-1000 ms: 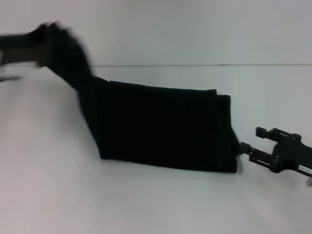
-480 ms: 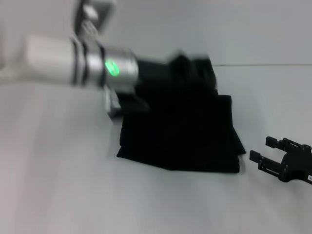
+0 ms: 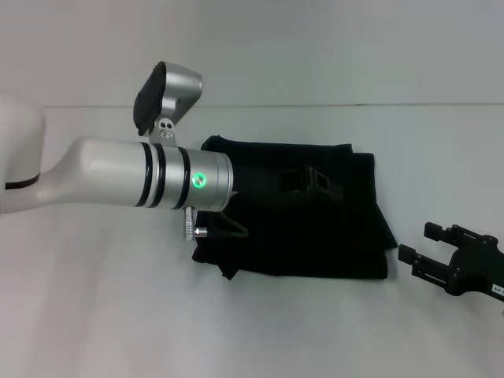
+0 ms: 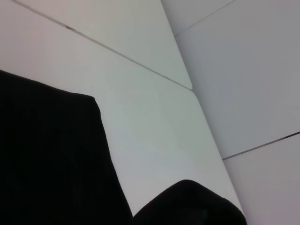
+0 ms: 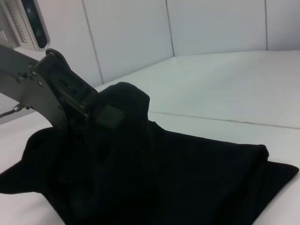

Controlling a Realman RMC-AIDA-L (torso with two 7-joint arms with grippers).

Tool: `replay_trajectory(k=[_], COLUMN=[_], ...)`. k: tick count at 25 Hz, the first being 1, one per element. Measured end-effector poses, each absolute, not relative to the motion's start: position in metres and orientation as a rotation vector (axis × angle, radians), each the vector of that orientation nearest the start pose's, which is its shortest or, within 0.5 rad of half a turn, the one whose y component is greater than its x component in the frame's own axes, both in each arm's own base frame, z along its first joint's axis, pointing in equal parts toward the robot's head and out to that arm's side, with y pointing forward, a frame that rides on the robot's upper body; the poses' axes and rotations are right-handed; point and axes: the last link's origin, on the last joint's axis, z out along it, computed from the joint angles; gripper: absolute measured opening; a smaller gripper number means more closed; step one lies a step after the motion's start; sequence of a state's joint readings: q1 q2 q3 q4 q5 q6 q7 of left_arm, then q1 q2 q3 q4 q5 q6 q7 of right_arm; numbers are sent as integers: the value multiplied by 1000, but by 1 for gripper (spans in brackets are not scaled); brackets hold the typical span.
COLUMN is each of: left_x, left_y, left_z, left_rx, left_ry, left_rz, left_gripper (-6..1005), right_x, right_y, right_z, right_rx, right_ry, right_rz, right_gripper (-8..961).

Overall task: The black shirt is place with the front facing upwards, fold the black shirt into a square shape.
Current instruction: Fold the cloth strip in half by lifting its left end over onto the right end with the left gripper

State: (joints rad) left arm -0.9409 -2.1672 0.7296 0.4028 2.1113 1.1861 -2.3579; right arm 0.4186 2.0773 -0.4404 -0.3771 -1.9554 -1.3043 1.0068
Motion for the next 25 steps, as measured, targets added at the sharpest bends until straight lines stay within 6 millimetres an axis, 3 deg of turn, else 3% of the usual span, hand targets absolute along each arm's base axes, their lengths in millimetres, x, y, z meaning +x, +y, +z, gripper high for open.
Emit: replay_trajectory(k=[9,25], left_x=[-136,-133], left_y=[392,383], left_z=[-110,-129], left_rx=[-2544,-2584], left_ry=[-1765,-1733], left_rz=[-593,-598], left_gripper=[33,32], right_x=[348,354], right_y=[303,307], right_z=[-12,-4], right_rx=[-2253,-2155], right_ry=[767,802], right_rz=[639,658], right_gripper=[723,722])
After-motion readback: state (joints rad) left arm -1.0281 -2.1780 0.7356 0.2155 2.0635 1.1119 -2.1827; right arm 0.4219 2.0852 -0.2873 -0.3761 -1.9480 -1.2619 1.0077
